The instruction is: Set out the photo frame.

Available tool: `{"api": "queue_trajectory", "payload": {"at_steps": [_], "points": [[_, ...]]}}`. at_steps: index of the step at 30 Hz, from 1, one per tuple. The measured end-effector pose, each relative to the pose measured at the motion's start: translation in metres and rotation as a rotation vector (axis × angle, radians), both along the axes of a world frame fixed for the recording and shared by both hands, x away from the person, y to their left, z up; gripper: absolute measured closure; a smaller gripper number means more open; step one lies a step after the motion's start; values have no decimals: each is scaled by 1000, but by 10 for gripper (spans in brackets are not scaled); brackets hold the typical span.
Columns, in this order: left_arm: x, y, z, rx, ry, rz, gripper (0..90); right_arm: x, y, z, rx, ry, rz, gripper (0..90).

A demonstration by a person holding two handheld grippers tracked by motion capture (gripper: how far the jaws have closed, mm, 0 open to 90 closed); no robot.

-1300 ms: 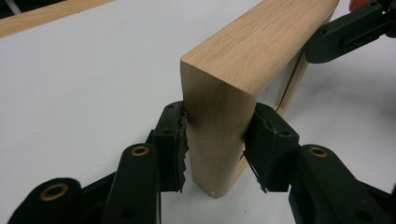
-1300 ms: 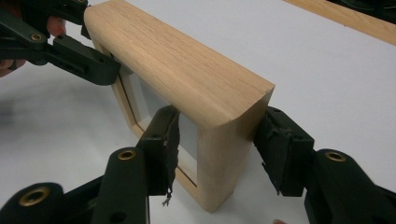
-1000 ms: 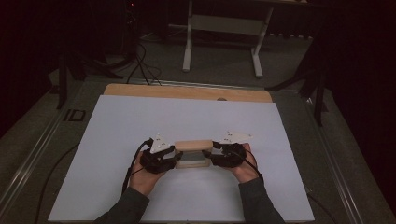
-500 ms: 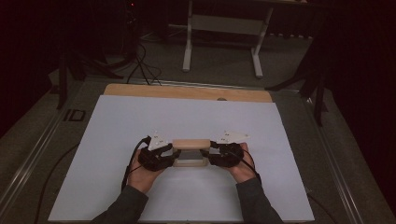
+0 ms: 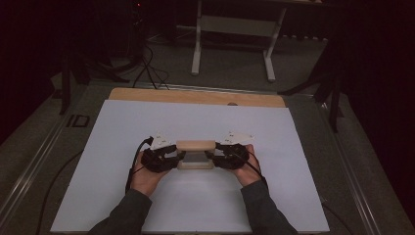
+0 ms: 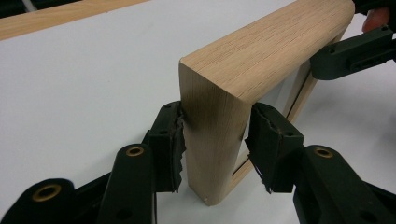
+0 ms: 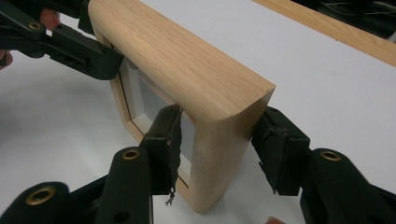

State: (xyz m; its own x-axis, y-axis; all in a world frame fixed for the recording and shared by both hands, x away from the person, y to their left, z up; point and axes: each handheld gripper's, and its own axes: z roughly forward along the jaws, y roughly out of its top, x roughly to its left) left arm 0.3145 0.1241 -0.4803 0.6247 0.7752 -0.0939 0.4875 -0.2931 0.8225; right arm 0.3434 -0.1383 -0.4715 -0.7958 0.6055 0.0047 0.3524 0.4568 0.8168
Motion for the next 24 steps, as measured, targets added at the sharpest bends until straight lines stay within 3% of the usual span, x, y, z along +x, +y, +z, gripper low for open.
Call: {"api": "queue_trajectory", "payload": {"at_steps": [12, 14, 16, 18, 24], "points": [[16, 3, 1, -9, -4, 39, 553, 16, 8, -2, 15, -1, -30, 514], [18, 2, 1, -23, -9, 57, 563, 18, 6, -2, 22, 2, -37, 519], [21, 4, 3, -62, -9, 91, 658, 20, 4, -2, 30, 4, -47, 541], [24, 4, 3, -73, -7, 101, 659, 21, 3, -2, 46, 8, -41, 548], [25, 3, 0, -75, -2, 89, 642, 21, 2, -3, 37, 4, -36, 544]]}}
